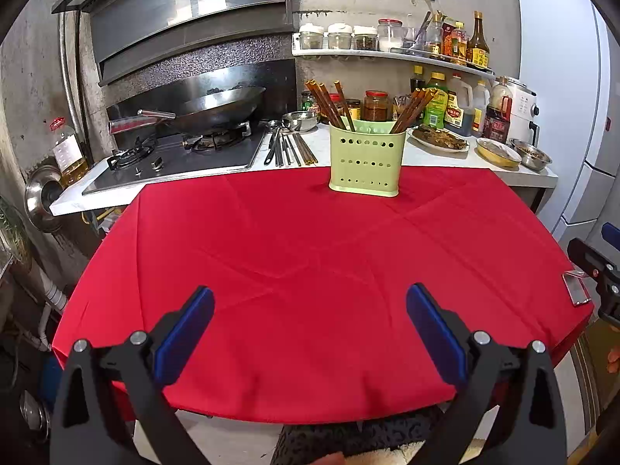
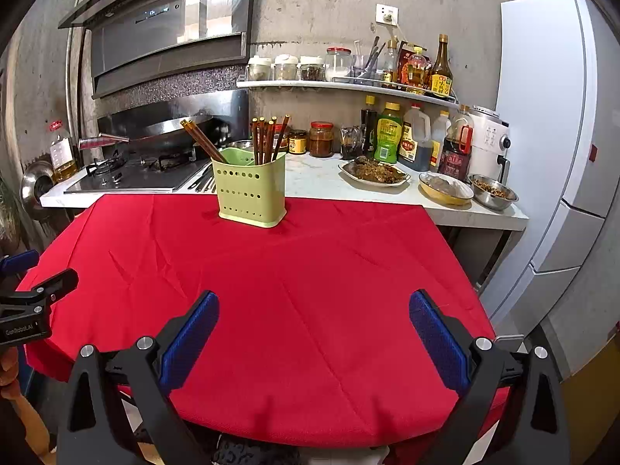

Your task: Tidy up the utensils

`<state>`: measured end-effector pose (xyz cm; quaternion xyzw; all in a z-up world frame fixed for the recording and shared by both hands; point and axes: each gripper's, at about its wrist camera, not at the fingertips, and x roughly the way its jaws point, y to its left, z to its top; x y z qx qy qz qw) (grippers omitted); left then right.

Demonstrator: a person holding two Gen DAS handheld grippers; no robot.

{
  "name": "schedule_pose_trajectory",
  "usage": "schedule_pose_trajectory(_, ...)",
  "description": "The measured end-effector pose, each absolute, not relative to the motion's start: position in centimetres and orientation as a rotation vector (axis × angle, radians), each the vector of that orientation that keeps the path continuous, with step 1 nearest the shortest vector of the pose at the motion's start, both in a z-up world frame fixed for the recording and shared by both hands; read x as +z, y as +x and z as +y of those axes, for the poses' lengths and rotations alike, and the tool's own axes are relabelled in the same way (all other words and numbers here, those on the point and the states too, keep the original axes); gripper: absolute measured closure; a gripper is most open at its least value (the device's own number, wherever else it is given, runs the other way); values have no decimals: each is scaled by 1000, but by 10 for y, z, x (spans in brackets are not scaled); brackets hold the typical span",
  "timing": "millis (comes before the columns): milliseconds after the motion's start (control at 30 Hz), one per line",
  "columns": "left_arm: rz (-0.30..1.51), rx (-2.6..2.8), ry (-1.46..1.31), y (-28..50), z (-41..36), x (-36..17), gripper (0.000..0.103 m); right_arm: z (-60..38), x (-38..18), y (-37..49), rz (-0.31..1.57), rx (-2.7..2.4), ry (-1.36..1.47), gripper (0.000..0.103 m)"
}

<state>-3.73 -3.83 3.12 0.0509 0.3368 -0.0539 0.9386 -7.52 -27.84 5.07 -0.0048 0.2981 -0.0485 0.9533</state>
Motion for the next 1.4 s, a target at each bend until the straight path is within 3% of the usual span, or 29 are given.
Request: schedule_pose_trajectory(1400,687,-106,110,-32,-38,34,6,-275,52,-70,605,-93,-6,6)
